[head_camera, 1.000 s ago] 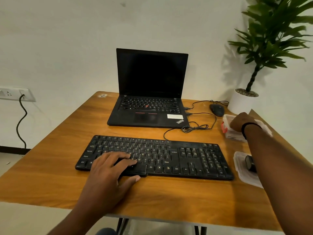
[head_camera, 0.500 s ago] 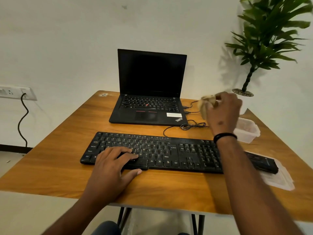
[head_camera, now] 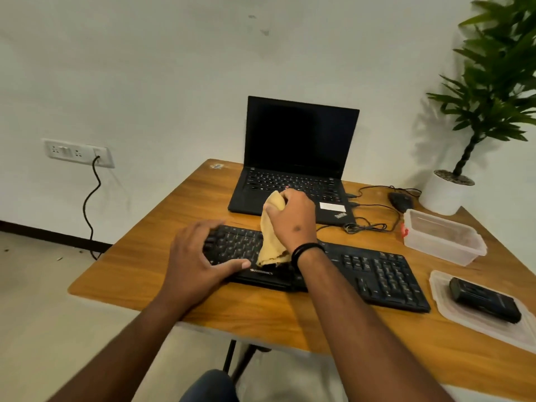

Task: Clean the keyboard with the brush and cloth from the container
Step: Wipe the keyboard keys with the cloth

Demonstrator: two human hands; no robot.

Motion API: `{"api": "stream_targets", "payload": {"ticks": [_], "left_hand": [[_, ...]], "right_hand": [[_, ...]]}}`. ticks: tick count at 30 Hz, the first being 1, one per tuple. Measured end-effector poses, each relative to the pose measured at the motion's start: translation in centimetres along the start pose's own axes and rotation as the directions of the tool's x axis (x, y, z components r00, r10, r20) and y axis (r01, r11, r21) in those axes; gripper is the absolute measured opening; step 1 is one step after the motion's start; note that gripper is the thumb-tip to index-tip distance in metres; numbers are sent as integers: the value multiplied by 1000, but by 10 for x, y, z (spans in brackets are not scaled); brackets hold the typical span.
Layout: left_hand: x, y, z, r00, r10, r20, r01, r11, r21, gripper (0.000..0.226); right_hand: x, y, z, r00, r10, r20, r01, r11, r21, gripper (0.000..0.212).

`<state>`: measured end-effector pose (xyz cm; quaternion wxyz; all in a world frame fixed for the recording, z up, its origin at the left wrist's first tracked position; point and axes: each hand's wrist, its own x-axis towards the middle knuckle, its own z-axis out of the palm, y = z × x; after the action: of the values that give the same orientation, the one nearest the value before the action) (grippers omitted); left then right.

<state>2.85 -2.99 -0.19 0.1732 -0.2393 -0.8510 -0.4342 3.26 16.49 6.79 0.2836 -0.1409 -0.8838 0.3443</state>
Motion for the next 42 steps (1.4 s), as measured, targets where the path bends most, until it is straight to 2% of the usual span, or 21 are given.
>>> {"api": "stream_targets", "payload": {"ticks": [2,4,7,11,13,16,20,23,26,29,31,34,37,39,42], "left_hand": [[6,-13,-10,982,-141,123,146,989,-38,130],[11,-18,-15,943,-213,256,239,968,-76,157],[15,-17,-13,908,-191,374,213,977,-16,172],[17,-17,-11,909,-179,376,217,974,-62,173],[18,-17,-11,911,-168,377,212,974,-77,169],[18,-19,-10,923,-167,348,211,973,-92,166],[18,-22,-9,930,-176,323,215,973,-87,169],[19,-23,-9,928,-177,328,212,975,-73,174],[18,-24,-8,922,-187,340,222,973,-67,177],[18,-24,-10,921,-177,347,200,979,-31,177],[18,-22,-10,920,-152,362,159,987,11,176],[18,-20,-8,921,-134,365,120,991,61,172],[18,-23,-7,926,-134,352,116,991,71,168],[18,-22,-8,924,-147,353,127,989,81,170],[17,-19,-9,918,-155,365,133,987,85,174]], "right_hand": [[8,-11,12,999,-22,-34,21,1000,-16,12],[9,-23,28,993,-100,-55,95,991,-96,15],[3,-32,61,969,-245,-36,220,917,-332,19],[-10,-39,94,951,-202,233,274,902,-333,21],[-18,-42,104,934,-169,314,273,906,-324,22],[-26,-42,105,933,-146,328,258,907,-332,24],[-34,-39,90,877,-223,427,373,875,-309,22],[-40,-35,70,822,-296,486,440,873,-212,25],[-40,-28,53,789,-320,524,448,884,-134,15],[-40,-25,45,819,-262,509,414,886,-210,23],[-46,-28,45,822,-201,534,402,868,-293,34],[-58,-33,52,822,-170,544,402,850,-340,38],[-67,-36,49,804,-208,557,437,843,-315,36],[-65,-38,38,764,-199,614,441,856,-271,31],[-46,-41,14,713,-130,688,314,938,-148,25]]}}
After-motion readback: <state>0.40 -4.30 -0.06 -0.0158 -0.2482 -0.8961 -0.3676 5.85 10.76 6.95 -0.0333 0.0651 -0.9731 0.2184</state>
